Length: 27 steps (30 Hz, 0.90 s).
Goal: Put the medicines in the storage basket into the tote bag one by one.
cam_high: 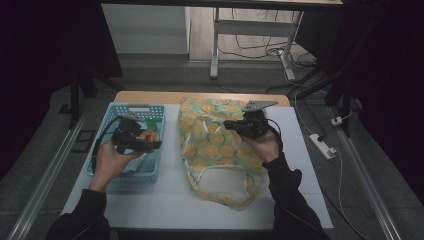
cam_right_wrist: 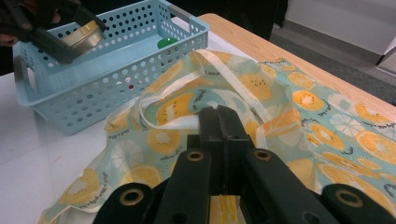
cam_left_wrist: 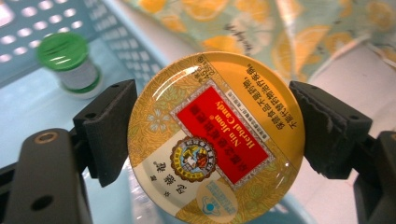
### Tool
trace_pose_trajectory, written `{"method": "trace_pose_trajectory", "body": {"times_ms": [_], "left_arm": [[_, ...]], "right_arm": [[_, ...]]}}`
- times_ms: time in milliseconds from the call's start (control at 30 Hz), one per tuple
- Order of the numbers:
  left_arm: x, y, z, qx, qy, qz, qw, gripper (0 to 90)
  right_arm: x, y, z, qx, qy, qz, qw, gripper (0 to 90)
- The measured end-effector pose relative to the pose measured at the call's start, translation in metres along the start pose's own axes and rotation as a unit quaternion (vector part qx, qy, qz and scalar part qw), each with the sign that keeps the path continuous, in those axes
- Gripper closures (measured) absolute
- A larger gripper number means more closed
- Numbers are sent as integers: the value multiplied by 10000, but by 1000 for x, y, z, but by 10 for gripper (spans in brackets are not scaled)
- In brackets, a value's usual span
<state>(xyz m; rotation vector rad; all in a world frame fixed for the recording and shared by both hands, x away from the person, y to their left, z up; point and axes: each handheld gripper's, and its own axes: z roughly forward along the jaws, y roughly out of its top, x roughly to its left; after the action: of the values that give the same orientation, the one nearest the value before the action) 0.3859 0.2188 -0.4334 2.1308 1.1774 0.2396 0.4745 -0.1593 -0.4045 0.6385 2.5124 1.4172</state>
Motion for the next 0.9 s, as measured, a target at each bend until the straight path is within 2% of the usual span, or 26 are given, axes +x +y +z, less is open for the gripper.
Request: {"method": "trace_pose_trajectory", "body": {"times_ms": [367, 900], "left_arm": [[-33, 10, 10, -45, -346, 374, 9987, 202], [-71, 28, 40, -28, -753, 778, 9941, 202]], "right_arm": [[0, 0, -1, -54, -7, -2, 10000, 900], [0, 0, -1, -90, -23, -2, 10000, 900]]}}
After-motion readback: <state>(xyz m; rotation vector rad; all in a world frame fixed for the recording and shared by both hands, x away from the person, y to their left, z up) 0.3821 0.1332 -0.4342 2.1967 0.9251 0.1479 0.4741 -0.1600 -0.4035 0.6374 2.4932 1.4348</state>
